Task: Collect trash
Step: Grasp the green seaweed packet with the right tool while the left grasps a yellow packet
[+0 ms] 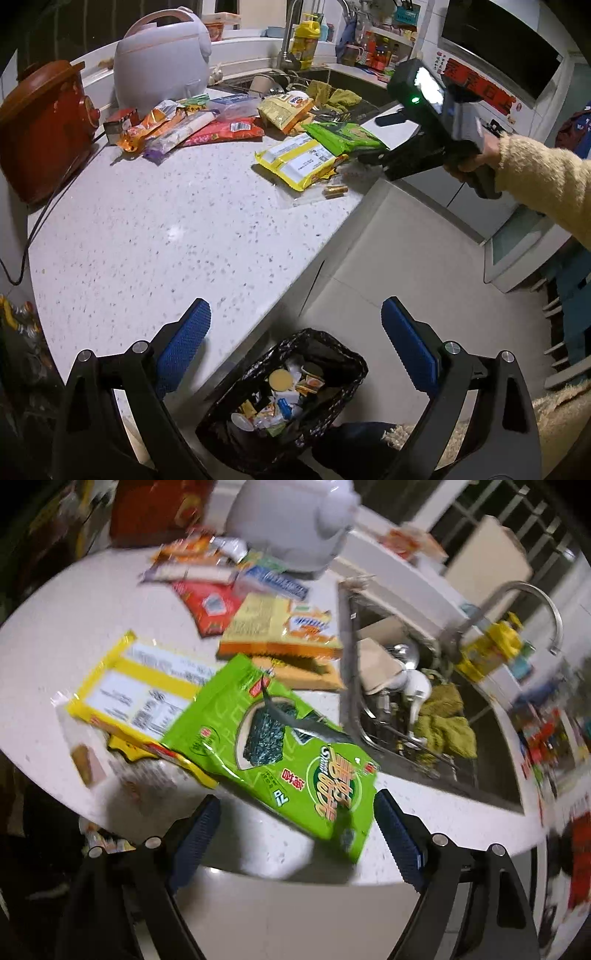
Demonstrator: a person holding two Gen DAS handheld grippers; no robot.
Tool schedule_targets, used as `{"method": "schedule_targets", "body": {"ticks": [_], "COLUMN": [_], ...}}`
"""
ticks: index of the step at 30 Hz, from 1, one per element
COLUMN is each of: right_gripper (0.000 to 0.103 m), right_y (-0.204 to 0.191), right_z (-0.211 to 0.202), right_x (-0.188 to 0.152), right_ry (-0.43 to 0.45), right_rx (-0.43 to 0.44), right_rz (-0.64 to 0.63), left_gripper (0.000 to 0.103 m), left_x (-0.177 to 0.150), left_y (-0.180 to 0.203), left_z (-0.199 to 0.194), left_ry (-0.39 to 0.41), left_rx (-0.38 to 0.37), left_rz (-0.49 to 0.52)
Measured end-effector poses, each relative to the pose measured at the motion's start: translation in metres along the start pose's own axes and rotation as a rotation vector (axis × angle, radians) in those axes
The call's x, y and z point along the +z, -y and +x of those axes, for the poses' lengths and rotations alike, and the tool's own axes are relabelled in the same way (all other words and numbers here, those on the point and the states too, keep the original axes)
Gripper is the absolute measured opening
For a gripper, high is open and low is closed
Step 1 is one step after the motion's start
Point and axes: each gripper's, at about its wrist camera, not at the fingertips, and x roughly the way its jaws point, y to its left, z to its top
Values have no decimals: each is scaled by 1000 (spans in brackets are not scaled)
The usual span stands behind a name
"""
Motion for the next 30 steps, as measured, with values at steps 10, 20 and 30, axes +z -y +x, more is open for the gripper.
{"method": "schedule_targets", "body": {"ticks": [10, 20, 30], "right_gripper": [25, 10, 10], "right_y": [41, 56, 66], "right_z": [18, -75, -138], "right_x": [16, -9, -57], "right_ry": [10, 271, 478], "right_rx": [295, 423, 503], "right_rz": [145, 458, 765], "left_gripper": [91, 91, 91], "left_x": [10, 88, 177], "left_y": [4, 27, 15], "left_z": [6, 27, 143], "left_ry": [-4, 85, -117], "left_rx": [32, 75, -57], "left_rz": [-49, 180, 294]}}
